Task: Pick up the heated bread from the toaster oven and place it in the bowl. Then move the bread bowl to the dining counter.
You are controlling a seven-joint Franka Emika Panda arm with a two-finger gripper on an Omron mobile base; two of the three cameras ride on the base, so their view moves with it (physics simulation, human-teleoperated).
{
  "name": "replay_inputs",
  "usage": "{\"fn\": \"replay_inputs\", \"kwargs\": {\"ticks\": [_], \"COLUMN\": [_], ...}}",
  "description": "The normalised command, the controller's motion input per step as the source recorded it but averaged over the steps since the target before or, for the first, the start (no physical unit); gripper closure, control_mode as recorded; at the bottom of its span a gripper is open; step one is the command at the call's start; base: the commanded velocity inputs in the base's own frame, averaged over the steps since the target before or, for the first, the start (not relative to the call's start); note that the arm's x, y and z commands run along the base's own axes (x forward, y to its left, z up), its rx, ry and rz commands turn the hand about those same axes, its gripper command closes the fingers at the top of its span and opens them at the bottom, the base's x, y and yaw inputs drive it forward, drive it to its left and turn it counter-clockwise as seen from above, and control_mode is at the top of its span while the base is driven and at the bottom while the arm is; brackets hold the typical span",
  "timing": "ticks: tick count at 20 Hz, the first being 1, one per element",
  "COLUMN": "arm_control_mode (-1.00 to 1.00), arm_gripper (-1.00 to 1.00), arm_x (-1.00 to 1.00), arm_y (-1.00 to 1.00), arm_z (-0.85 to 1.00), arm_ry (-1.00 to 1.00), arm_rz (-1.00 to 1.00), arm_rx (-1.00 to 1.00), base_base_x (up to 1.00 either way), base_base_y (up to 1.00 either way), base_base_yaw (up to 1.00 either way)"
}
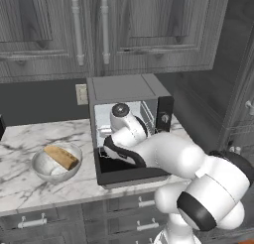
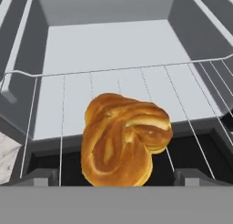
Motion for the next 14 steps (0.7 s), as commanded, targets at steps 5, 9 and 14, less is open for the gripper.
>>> {"fn": "replay_inputs", "kwargs": {"ticks": [5,9,14], "arm_control_mode": [-1.00,-1.00,-1.00], "arm_gripper": [-1.00,-1.00,-1.00], "arm_x": [0.14,0.04,0.01], "arm_y": [0.02,0.01,0.00], "arm_z": [-0.12,-0.05,-0.03], "arm_ry": [-0.04,0.00,0.00], "arm_rz": [-0.03,-0.02,-0.01], "arm_rx": [0.00,0.00,0.00], "base_base_x": [0.00,0.00,0.00], "base_base_y": [0.00,0.00,0.00], "base_base_yaw": [0.00,0.00,0.00]}}
